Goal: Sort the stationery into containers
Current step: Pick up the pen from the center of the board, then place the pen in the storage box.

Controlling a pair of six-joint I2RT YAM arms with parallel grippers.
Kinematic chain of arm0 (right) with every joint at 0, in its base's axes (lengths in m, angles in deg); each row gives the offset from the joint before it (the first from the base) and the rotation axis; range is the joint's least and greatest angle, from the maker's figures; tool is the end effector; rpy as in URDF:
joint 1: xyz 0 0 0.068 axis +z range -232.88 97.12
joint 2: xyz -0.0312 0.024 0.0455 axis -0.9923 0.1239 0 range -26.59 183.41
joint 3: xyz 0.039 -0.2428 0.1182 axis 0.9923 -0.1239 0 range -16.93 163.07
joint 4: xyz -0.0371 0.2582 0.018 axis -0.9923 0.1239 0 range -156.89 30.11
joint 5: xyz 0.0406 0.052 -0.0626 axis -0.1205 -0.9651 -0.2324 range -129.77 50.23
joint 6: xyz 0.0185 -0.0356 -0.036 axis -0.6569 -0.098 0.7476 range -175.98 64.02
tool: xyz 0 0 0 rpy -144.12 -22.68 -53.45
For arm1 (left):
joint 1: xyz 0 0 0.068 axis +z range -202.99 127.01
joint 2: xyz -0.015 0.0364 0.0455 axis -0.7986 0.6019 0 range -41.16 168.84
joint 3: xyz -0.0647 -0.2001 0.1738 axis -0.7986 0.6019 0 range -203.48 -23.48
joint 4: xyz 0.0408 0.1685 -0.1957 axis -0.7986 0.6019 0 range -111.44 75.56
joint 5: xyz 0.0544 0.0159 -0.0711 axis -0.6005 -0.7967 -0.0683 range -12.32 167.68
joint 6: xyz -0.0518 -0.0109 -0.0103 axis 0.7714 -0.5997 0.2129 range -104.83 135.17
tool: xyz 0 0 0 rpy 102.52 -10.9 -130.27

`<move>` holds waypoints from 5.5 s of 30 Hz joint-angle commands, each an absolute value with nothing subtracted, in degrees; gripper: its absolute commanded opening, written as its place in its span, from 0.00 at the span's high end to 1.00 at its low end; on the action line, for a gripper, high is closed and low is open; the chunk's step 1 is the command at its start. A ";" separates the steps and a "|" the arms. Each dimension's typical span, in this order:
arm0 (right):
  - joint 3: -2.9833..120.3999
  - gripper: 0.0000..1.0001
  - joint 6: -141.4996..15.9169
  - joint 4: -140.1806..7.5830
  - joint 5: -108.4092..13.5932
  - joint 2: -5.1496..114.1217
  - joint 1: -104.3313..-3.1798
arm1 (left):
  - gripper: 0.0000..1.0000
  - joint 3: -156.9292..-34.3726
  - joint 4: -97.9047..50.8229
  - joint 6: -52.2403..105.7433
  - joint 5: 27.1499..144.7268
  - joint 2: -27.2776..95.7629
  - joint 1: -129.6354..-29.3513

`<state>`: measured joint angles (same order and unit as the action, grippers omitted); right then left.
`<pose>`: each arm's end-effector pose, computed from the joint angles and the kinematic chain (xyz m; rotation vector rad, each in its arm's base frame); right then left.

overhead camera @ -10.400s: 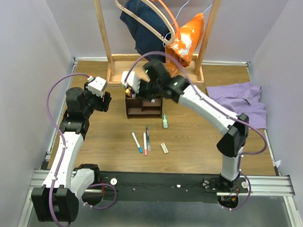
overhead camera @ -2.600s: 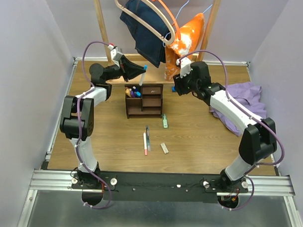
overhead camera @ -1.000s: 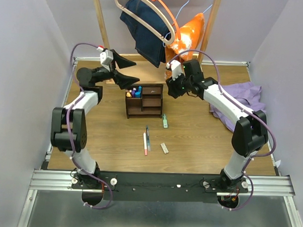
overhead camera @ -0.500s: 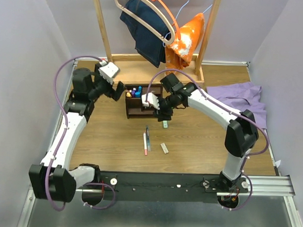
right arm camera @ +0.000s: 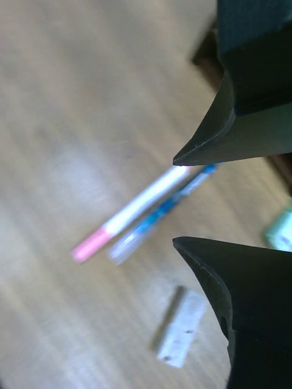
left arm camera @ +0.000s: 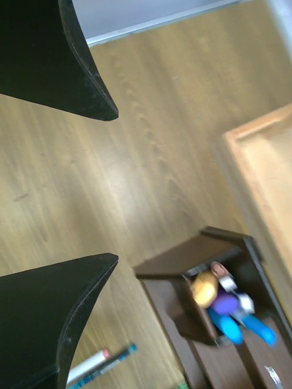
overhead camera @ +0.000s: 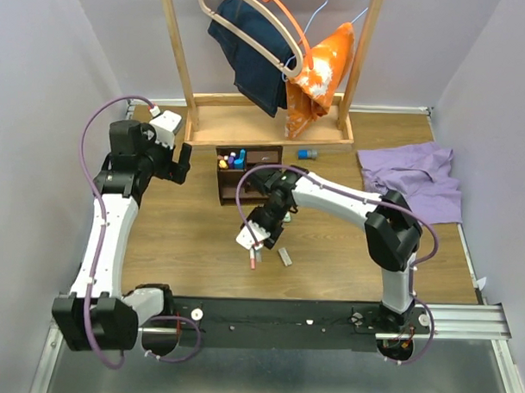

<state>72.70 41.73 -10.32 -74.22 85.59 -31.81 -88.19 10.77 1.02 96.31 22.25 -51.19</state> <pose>0.2283 0.3149 0.2179 -2.5813 0.6398 0.6568 0.2382 -0.0037 0.3597 0.4149 2.0421 -0.1738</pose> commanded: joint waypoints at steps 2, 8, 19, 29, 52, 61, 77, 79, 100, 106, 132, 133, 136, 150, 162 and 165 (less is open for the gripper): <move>77.19 0.45 50.46 -6.70 -75.37 90.99 -28.13 | 0.01 -88.87 14.25 5.66 94.90 29.14 -43.34; 78.61 0.47 50.72 -7.23 -73.87 93.64 -24.61 | 0.01 -86.86 7.48 14.90 97.27 27.40 -36.04; 85.20 0.54 51.51 -1.77 -72.11 99.44 -23.47 | 0.01 -82.11 6.60 17.90 99.39 21.42 -34.89; 85.21 0.53 52.39 1.39 -68.86 99.53 -23.38 | 0.01 -79.82 5.37 18.33 100.52 21.06 -34.71; 83.88 0.53 52.39 -0.10 -68.07 102.60 -22.68 | 0.01 -78.41 4.14 19.57 101.58 21.94 -34.71; 88.45 0.66 52.92 5.97 -68.25 108.67 -20.75 | 0.01 -78.41 5.55 18.78 101.93 21.68 -34.54; 112.24 0.99 20.99 -0.71 -83.07 109.02 -21.79 | 0.01 -82.01 9.41 16.67 103.52 19.66 -34.62; 119.62 0.99 14.63 -4.21 -86.60 108.06 -22.15 | 0.01 -83.76 10.64 16.40 104.57 19.22 -34.62; 85.04 0.99 -81.82 -119.36 -87.76 91.35 -44.82 | 0.01 -82.72 8.19 15.61 118.72 15.35 -34.71; 81.95 0.99 -81.99 -124.81 -87.14 94.51 -47.64 | 0.01 -81.49 4.94 17.37 121.09 18.25 -34.71; 81.78 0.99 -75.58 -136.15 -84.68 111.83 -48.52 | 0.01 -82.81 -2.72 23.17 123.38 27.13 -34.71; 81.51 0.99 -75.40 -136.24 -84.42 112.01 -48.60 | 0.01 -82.55 -2.98 23.17 123.38 27.21 -34.71; 79.67 0.97 -73.82 -136.68 -84.41 111.92 -48.52 | 0.01 -82.11 -3.68 23.61 123.38 27.39 -34.71; 66.05 0.59 -65.47 -138.44 -84.15 105.07 -48.52 | 0.01 -84.13 -9.75 27.65 125.58 31.35 -35.33; 61.92 0.45 -58.63 -123.45 -82.75 90.85 -48.52 | 0.01 -85.79 -5.98 23.18 123.74 27.57 -37.08; 58.06 0.45 -49.44 -108.29 -85.46 81.88 -48.52 | 0.01 -87.20 -1.58 19.58 121.28 25.64 -38.22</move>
